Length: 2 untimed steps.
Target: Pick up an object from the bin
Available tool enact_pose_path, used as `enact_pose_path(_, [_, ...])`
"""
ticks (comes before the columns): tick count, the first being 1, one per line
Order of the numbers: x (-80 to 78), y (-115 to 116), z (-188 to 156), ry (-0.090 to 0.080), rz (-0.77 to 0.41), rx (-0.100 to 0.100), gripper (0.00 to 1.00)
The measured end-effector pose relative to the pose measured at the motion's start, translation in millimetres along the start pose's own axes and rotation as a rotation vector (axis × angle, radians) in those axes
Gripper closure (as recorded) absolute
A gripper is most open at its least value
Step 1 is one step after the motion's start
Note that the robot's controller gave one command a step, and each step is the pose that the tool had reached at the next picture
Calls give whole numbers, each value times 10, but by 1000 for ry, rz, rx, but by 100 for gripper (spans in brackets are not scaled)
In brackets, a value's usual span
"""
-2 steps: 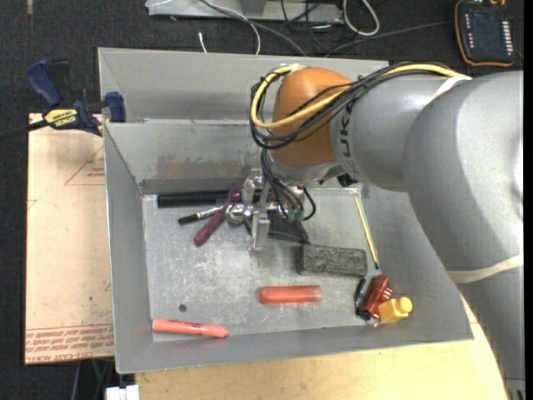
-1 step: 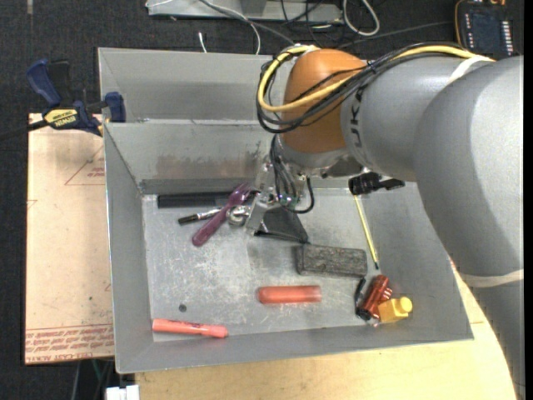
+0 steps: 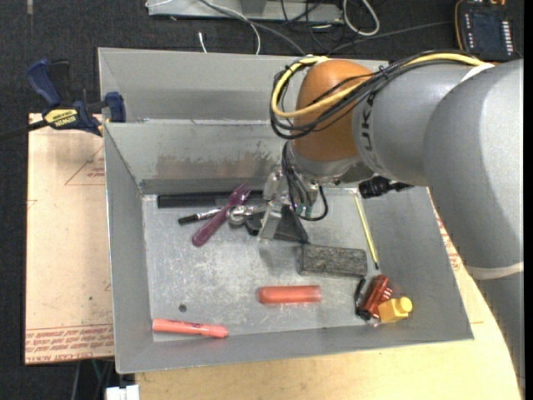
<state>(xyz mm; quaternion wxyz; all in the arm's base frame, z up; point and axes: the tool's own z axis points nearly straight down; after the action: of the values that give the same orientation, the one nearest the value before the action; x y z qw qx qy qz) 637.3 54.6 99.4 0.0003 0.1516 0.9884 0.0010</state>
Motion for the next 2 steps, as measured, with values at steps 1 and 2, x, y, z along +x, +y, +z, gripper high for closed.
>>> enact_pose_path(1, [228, 287, 287, -12, 367, -12, 0])
enact_pose_path(2, [107, -82, 269, -6, 234, -6, 100])
